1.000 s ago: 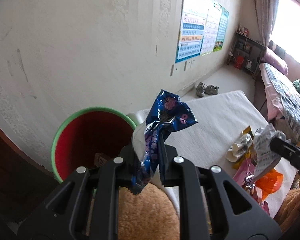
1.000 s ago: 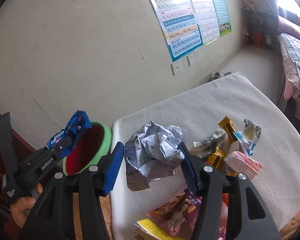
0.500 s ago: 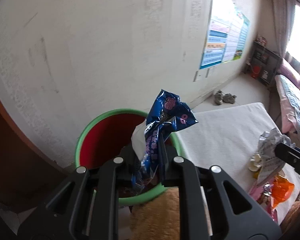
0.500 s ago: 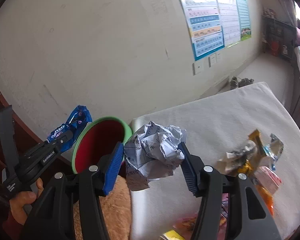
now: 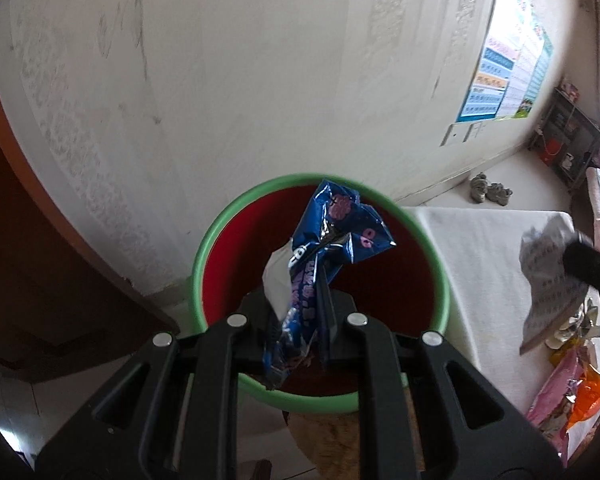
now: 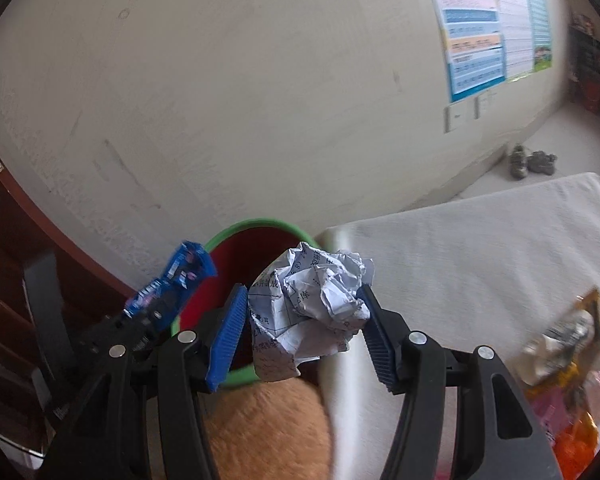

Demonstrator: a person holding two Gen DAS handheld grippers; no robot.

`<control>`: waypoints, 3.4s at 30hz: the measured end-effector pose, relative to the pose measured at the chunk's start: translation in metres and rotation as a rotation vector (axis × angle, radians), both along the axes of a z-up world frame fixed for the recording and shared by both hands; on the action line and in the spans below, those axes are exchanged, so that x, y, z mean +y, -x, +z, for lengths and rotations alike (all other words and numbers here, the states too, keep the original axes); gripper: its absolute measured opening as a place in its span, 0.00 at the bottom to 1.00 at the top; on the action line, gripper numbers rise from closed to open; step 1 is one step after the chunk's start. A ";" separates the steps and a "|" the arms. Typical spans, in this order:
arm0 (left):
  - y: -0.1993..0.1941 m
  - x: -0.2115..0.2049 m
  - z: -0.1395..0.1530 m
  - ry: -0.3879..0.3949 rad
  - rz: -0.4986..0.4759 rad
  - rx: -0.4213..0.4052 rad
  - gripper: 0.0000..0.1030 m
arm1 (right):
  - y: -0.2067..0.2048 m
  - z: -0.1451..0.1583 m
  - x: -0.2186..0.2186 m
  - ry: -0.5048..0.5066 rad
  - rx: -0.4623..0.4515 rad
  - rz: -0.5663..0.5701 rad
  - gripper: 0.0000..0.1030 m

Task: Collect trash
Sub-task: 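Drop the blue wrapper into the bin with the left tool while the right tool drops the paper, then grasp the pink snack bag with the left tool while the right tool grasps a white receipt, then drop the pink bag into the bin with the left tool while the right tool carries the receipt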

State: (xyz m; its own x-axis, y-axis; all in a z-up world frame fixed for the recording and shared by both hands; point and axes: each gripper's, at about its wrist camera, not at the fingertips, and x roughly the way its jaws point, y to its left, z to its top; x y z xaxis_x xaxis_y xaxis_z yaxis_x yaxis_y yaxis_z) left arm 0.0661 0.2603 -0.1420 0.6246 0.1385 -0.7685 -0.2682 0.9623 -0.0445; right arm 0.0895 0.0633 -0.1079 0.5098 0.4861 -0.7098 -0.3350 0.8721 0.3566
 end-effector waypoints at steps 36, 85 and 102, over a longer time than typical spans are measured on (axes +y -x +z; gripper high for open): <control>0.011 -0.125 0.003 0.036 -0.305 0.023 0.53 | 0.046 -0.031 -0.236 0.284 0.064 -0.362 0.80; 0.039 -0.286 -0.033 -0.040 -0.705 0.118 0.10 | 0.049 -0.068 -0.276 0.088 0.151 -0.452 0.28; 0.021 -0.235 0.007 -0.061 -0.534 0.006 0.10 | 0.047 -0.075 -0.267 0.099 0.168 -0.429 0.30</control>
